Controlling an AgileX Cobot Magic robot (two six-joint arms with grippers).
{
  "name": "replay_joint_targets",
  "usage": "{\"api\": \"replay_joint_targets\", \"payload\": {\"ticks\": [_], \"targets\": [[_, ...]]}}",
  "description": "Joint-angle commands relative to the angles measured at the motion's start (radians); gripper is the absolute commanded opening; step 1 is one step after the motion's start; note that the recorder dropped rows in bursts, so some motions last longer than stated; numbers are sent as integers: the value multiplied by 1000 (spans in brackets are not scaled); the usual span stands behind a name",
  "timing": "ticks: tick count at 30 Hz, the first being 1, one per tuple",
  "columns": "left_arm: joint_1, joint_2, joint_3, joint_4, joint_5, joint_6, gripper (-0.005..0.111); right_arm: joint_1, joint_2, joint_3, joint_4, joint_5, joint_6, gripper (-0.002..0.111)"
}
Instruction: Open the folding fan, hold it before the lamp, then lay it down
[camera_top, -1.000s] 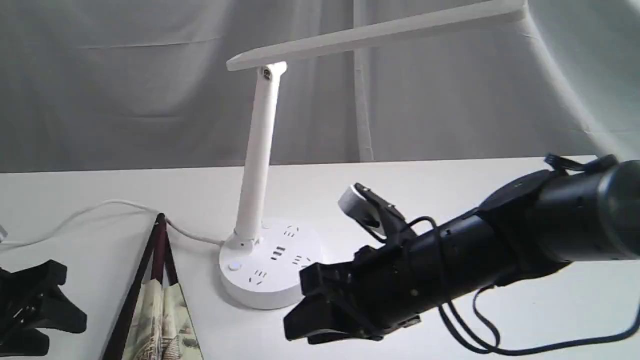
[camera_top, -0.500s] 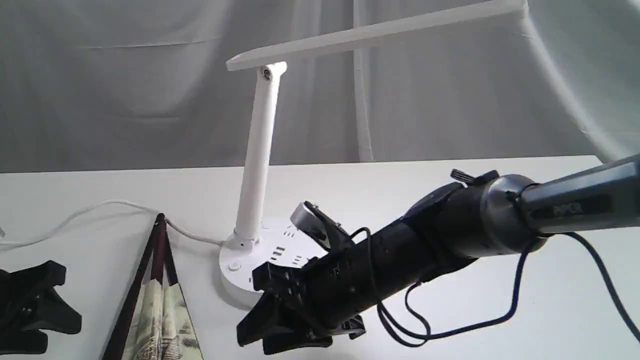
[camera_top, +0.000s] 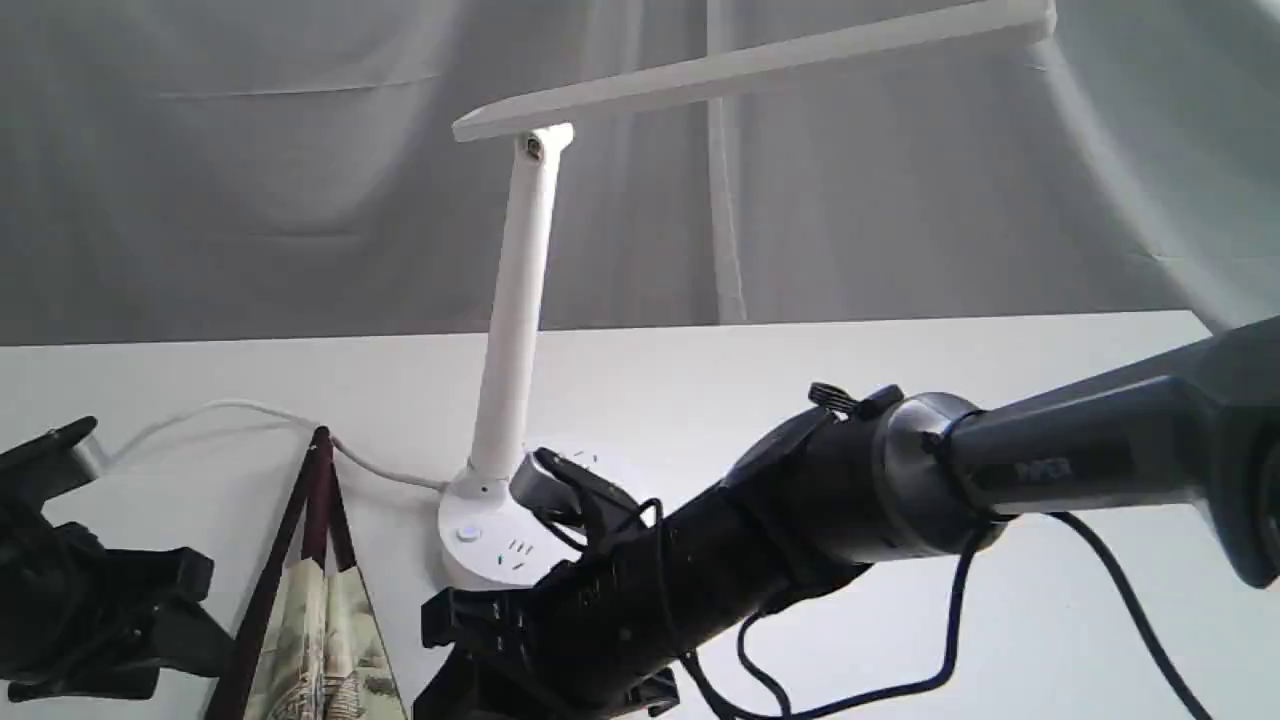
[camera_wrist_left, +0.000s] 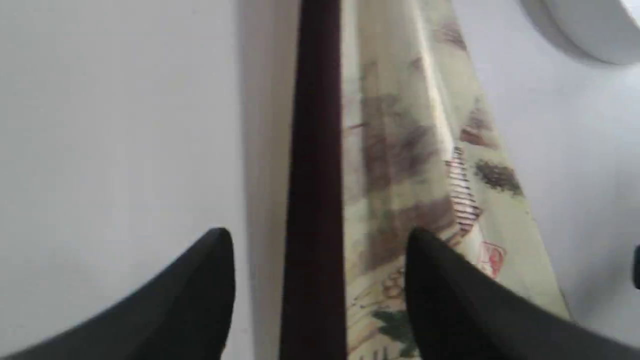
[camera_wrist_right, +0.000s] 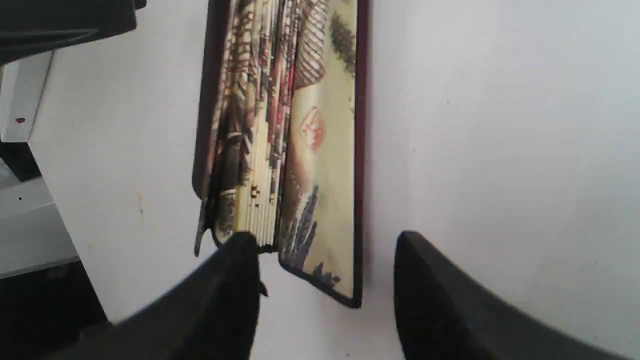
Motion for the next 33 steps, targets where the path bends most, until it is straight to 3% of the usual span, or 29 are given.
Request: {"api": "replay_joint_targets", "payload": {"ticks": [1,10,19,26,33], "targets": [[-11,-8,5,-57,-31,33,57,4,0,-6,-15,0,-1,44],[6,60,5,-181,-1,149,57,4,0,-6,-29,-11,25,44],[6,95,3,-202,-57,185,57,16,23,-6,-13,-52,4,44],[6,136,-1,-376,27,390,57,14,23,-6,-3,-46,4,44],[7,153,-1,-364,-56,414,57,14,23,-6,-72,-41,6,44]]}}
